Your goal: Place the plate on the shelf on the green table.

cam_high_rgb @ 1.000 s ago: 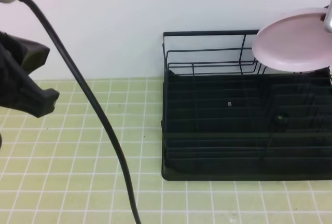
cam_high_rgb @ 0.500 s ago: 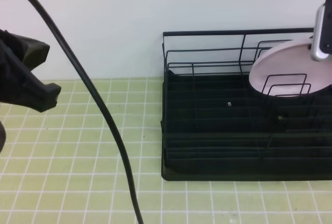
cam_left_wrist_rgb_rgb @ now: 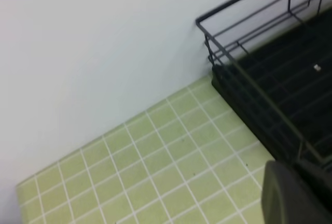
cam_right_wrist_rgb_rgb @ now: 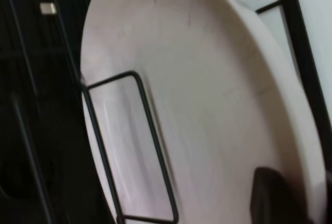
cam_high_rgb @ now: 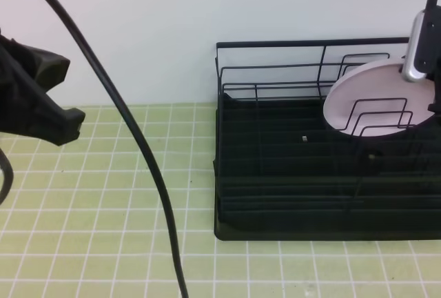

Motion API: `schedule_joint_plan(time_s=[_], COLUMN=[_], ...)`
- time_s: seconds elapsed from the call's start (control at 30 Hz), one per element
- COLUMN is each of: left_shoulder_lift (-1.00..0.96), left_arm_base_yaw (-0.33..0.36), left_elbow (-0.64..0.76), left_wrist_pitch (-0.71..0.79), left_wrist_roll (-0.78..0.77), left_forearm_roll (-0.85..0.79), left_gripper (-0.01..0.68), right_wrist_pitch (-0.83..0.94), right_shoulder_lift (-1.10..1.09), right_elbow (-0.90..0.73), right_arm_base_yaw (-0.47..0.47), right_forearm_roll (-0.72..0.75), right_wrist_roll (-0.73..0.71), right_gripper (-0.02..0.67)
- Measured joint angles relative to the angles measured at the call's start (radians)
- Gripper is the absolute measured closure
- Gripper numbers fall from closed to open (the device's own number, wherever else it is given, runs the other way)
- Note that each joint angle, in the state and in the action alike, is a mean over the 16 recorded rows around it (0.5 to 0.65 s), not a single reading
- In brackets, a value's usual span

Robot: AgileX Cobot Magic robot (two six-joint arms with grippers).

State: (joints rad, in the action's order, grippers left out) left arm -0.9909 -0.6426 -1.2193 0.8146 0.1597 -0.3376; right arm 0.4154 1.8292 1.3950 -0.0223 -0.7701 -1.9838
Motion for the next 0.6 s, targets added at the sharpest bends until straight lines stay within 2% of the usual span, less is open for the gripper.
schedule_joint_plan(time_s=[0.37, 0.6], left_shoulder_lift=[0.000, 0.000], left_arm_base_yaw=[0.000, 0.000], left_elbow=[0.000, 0.000], left_wrist_pitch=[-0.028, -0.056], left_wrist_roll=[0.003, 0.012], left_forearm_roll=[0.003, 0.005], left_gripper=[0.675, 0.675], right_wrist_pitch=[-0.079, -0.120], right_shoulder_lift=[0.005, 0.001], right_elbow=[0.000, 0.000], right_arm_base_yaw=[0.000, 0.000], right_forearm_roll=[-0.062, -0.107], right_wrist_roll=[0.003, 0.004], right_gripper=[0.297, 0.226])
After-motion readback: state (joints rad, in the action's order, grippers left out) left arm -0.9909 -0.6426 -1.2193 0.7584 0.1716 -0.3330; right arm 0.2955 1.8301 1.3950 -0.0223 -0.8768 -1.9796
